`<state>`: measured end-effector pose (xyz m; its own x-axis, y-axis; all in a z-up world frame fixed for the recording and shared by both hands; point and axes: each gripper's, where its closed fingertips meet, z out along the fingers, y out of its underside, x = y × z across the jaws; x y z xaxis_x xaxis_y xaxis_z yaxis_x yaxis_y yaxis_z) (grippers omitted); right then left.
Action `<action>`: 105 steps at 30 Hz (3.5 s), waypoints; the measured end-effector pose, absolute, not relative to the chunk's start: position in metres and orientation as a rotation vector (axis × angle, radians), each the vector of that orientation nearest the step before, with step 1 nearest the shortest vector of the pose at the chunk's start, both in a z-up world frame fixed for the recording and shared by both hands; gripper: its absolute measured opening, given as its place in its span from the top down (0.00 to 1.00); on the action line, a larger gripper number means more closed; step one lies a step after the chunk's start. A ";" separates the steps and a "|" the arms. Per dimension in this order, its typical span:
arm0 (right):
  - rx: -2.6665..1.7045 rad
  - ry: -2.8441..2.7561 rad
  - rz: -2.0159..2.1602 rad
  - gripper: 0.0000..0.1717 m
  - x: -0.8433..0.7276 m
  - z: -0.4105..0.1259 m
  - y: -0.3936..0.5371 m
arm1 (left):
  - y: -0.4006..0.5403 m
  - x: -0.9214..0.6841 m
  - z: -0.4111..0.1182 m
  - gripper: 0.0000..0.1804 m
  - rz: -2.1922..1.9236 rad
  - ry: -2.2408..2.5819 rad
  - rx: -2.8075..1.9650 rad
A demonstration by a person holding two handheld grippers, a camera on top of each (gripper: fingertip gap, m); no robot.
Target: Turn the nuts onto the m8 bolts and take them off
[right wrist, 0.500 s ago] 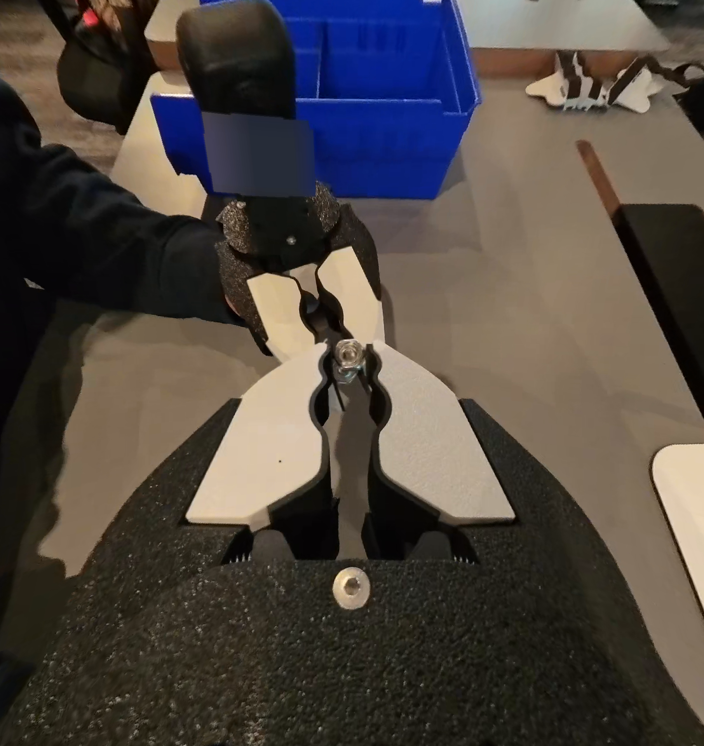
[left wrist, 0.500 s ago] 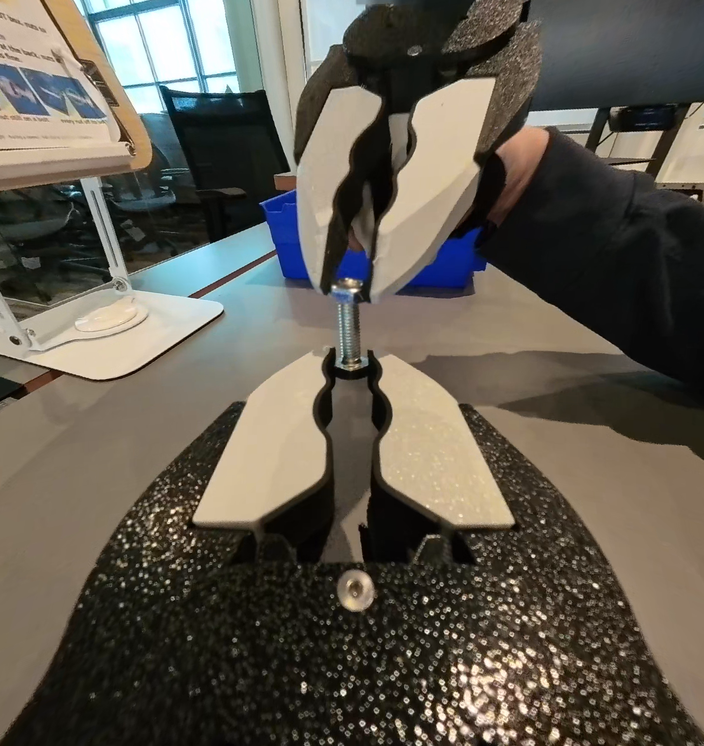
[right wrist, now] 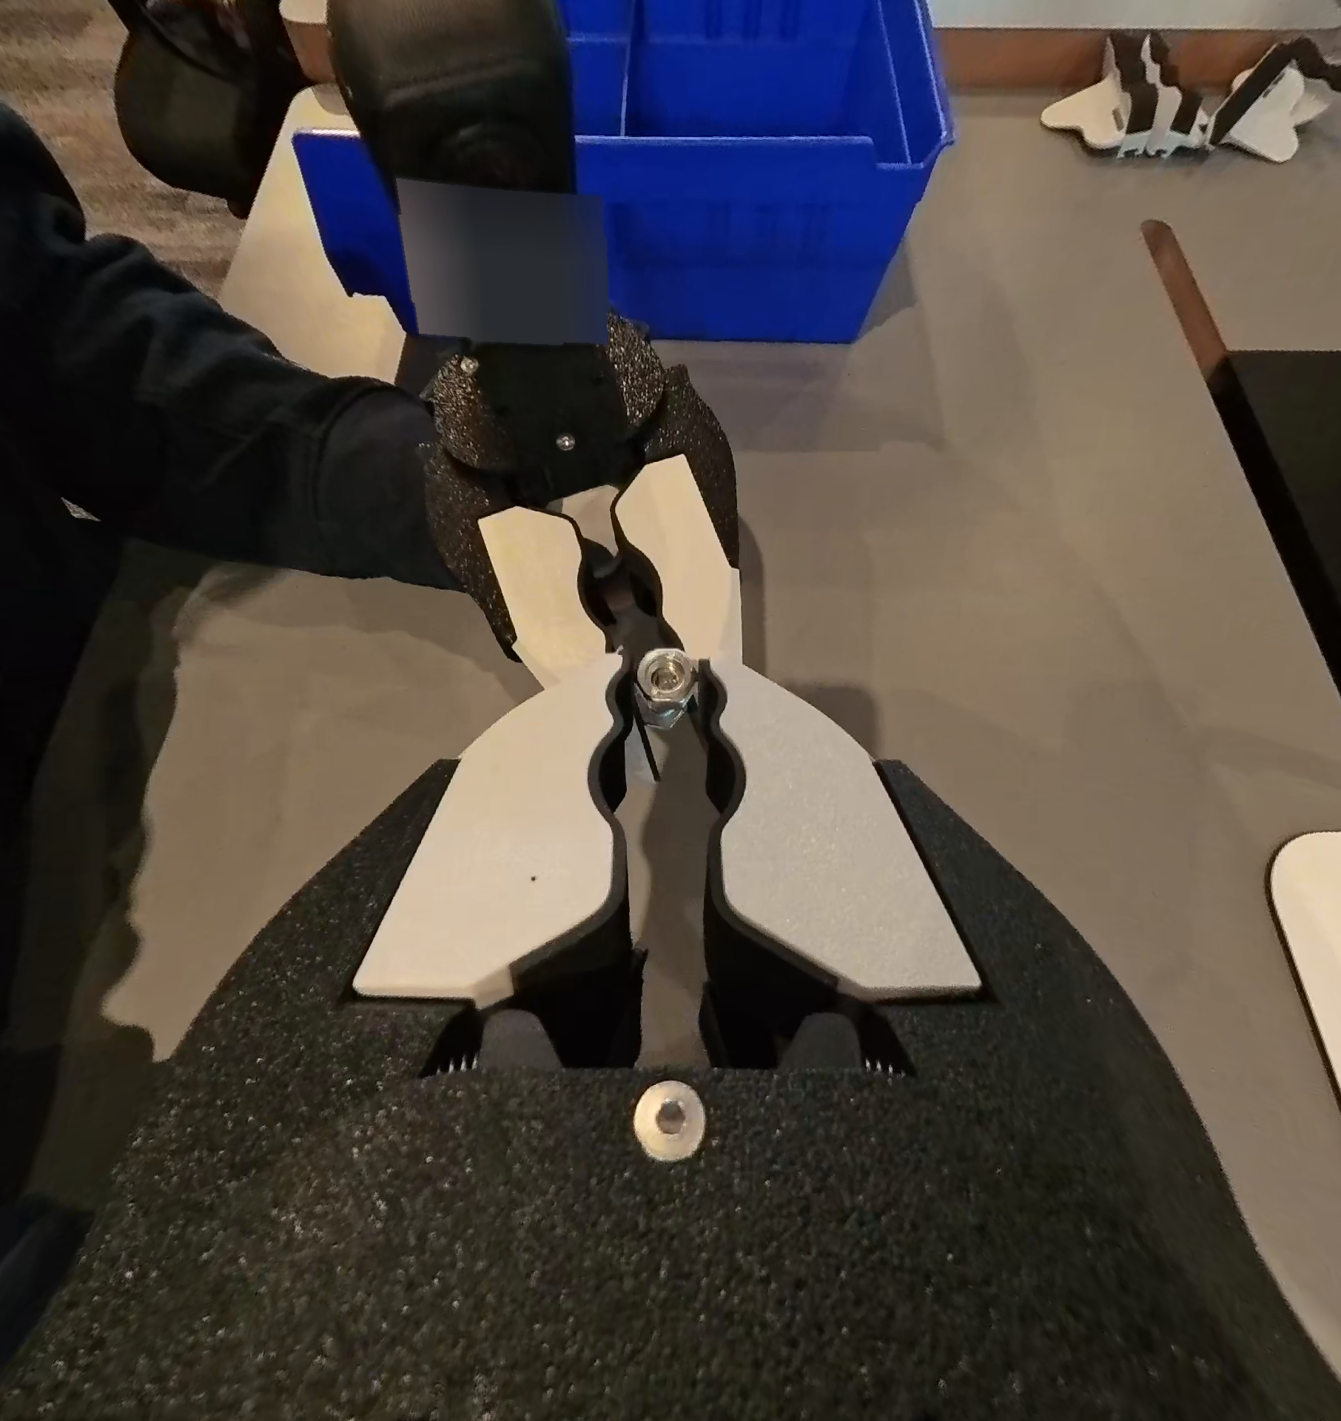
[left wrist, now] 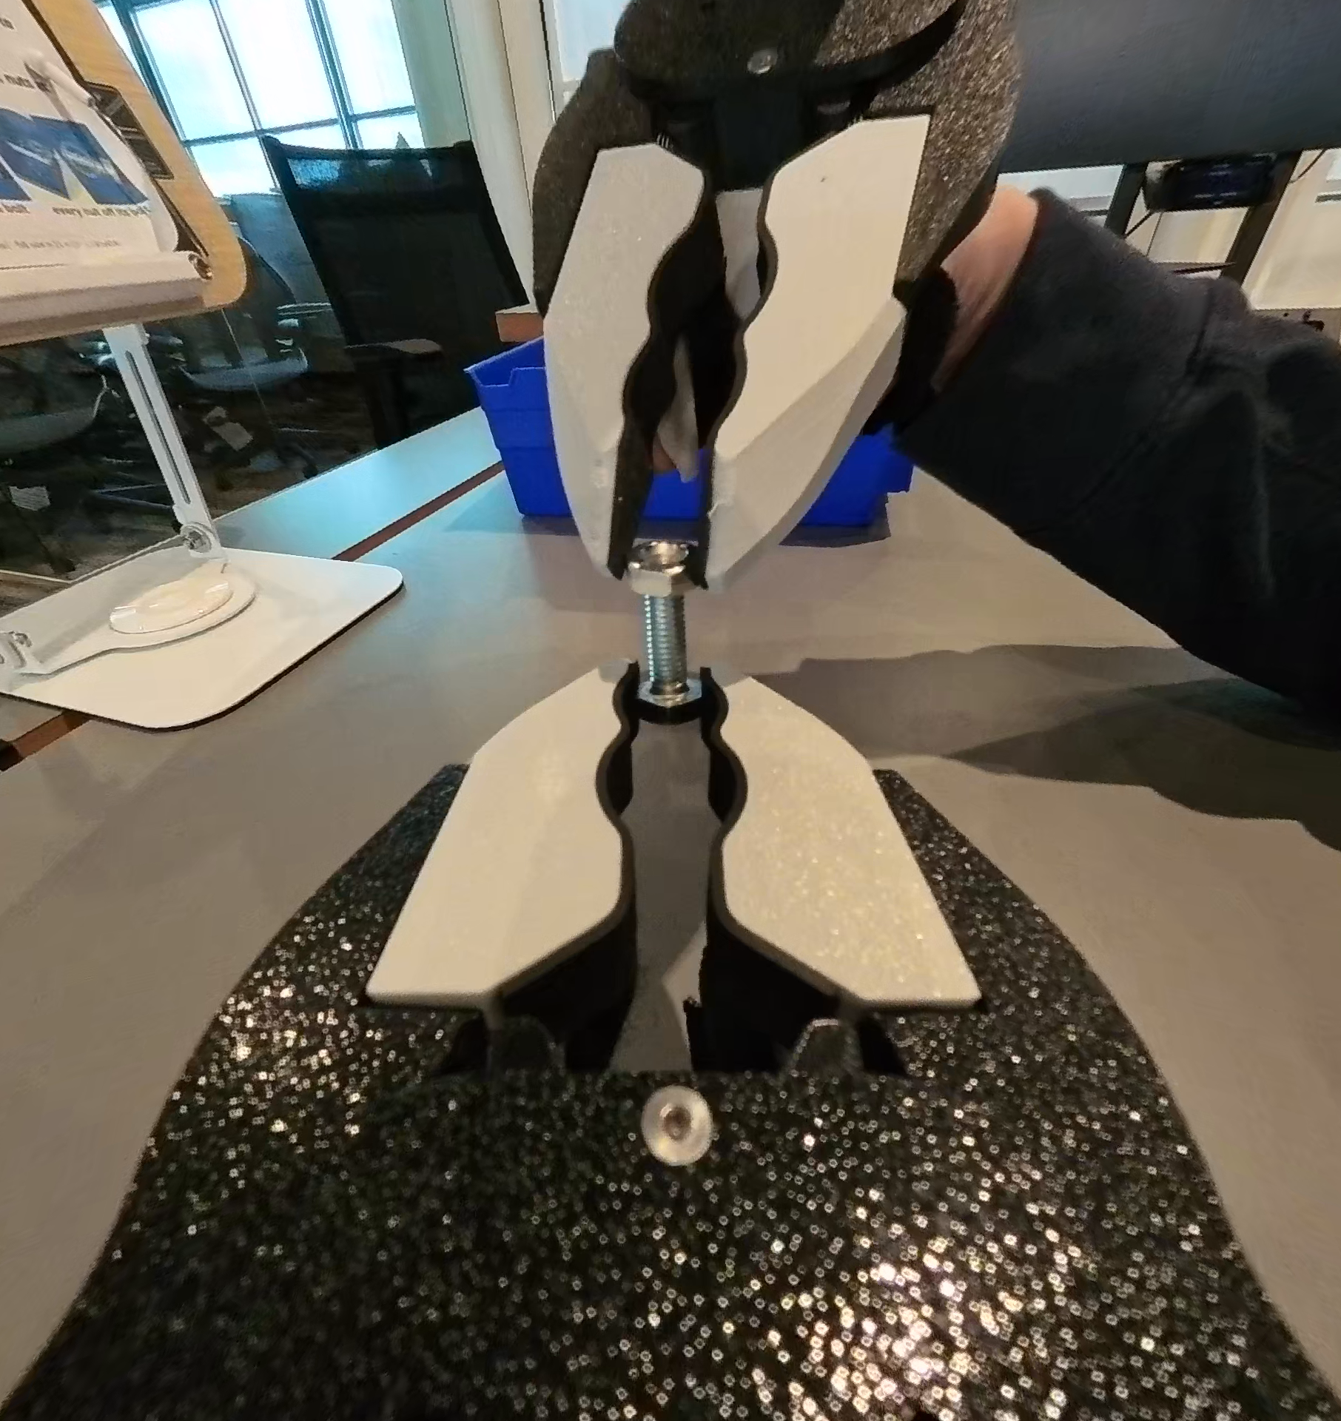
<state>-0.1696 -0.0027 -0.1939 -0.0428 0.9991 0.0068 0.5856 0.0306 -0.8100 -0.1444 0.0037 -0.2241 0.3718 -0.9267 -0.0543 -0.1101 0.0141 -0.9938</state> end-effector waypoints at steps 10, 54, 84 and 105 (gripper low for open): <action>-1.600 -1.699 0.874 0.90 -0.171 -0.195 -0.004 | 0.003 -0.144 -0.224 0.92 -0.852 1.008 -1.419; -1.386 -0.910 1.076 0.72 -0.178 -0.185 -0.027 | -0.002 -0.138 -0.227 0.92 -0.882 1.062 -1.418; -1.210 -0.778 1.085 0.71 -0.169 -0.170 -0.026 | -0.002 -0.137 -0.227 0.92 -0.900 1.060 -1.422; -1.363 -0.593 0.882 0.75 -0.111 -0.179 0.022 | 0.004 -0.144 -0.221 0.92 -0.914 0.977 -1.424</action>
